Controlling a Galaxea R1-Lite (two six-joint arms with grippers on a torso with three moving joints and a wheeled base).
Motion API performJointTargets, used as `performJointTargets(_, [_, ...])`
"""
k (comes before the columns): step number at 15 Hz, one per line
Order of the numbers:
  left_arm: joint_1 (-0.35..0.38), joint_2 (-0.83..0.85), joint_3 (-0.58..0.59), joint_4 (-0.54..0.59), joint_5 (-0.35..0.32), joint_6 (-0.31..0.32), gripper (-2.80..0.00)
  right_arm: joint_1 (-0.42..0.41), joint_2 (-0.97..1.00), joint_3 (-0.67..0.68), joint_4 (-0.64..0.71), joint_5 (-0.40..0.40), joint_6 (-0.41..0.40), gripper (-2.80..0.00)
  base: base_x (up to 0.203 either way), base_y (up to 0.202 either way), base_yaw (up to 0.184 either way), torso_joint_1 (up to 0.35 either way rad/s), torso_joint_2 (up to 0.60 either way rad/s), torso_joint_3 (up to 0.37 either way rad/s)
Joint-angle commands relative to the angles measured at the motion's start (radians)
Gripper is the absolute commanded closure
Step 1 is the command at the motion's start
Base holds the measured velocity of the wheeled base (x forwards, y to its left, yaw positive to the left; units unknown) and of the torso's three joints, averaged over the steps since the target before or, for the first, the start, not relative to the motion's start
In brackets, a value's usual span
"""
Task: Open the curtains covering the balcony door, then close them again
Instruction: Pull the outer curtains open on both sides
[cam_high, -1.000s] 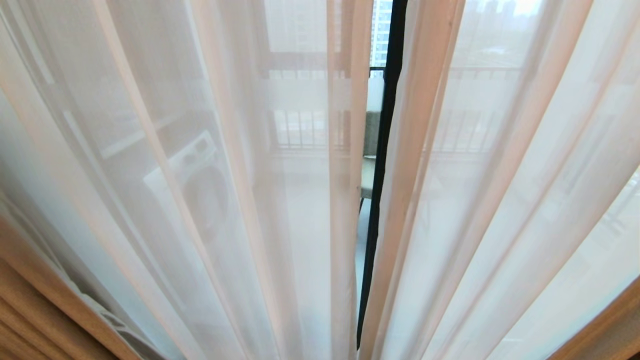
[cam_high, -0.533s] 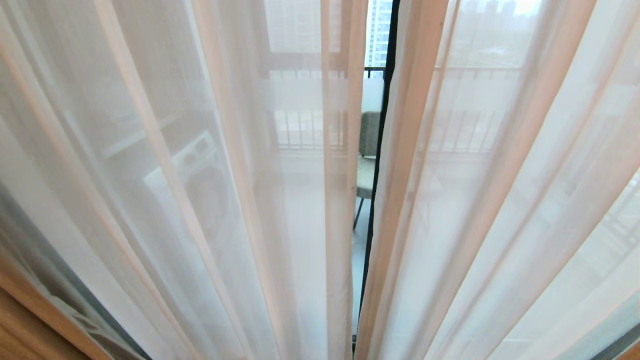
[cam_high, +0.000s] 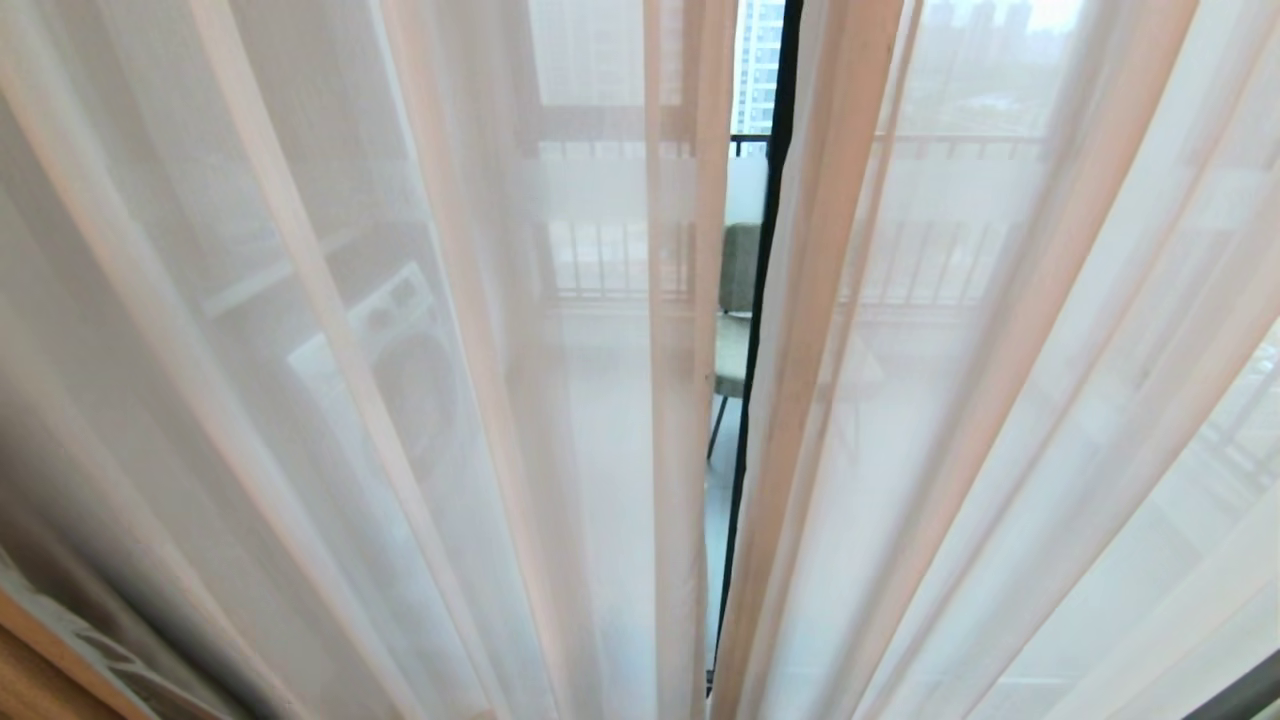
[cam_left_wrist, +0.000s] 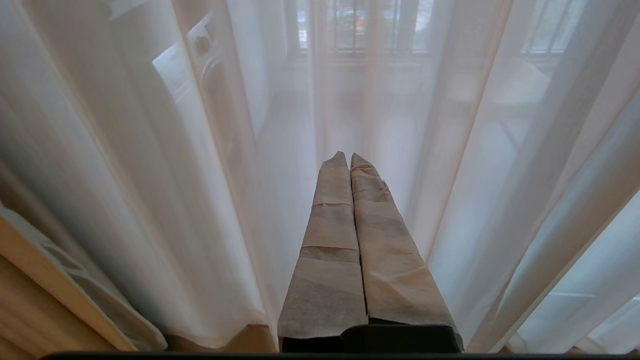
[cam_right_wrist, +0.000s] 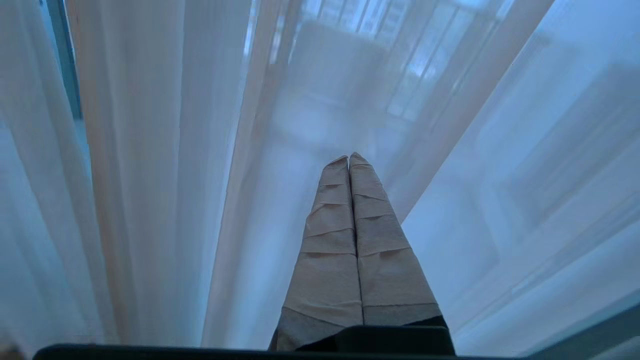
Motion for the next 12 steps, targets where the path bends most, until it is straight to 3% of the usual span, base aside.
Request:
performJointTargets(1, [0.0,0.0,0.0,0.0,0.001,0.0,0.0,0.155,-0.045,0.136,-0.003,-0.13,0.012,0.0,0.0,0.0,0.0,0.0,0.0,0.0])
performJointTargets(5, [0.0,0.0,0.0,0.0,0.001,0.0,0.0,0.216,-0.169,0.17,0.208,-0.197,0.062,0.0,0.0,0.0,0.0,0.0,0.0,0.0])
performJointTargets(8, [0.0,0.0,0.0,0.0,0.001,0.0,0.0,0.286,-0.233,0.17,0.214,-0.217,0.122,0.0,0.0,0.0,0.0,0.0,0.0,0.0])
performJointTargets(10, [0.0,0.0,0.0,0.0,0.001,0.0,0.0,0.316,-0.257,0.17,0.273,-0.344,0.126,0.0,0.0,0.0,0.0,0.0,0.0,0.0])
performJointTargets(12, [0.0,0.0,0.0,0.0,0.001,0.0,0.0,0.31,-0.34,0.17,0.292,-0.369,0.144,0.0,0.0,0.0,0.0,0.0,0.0,0.0])
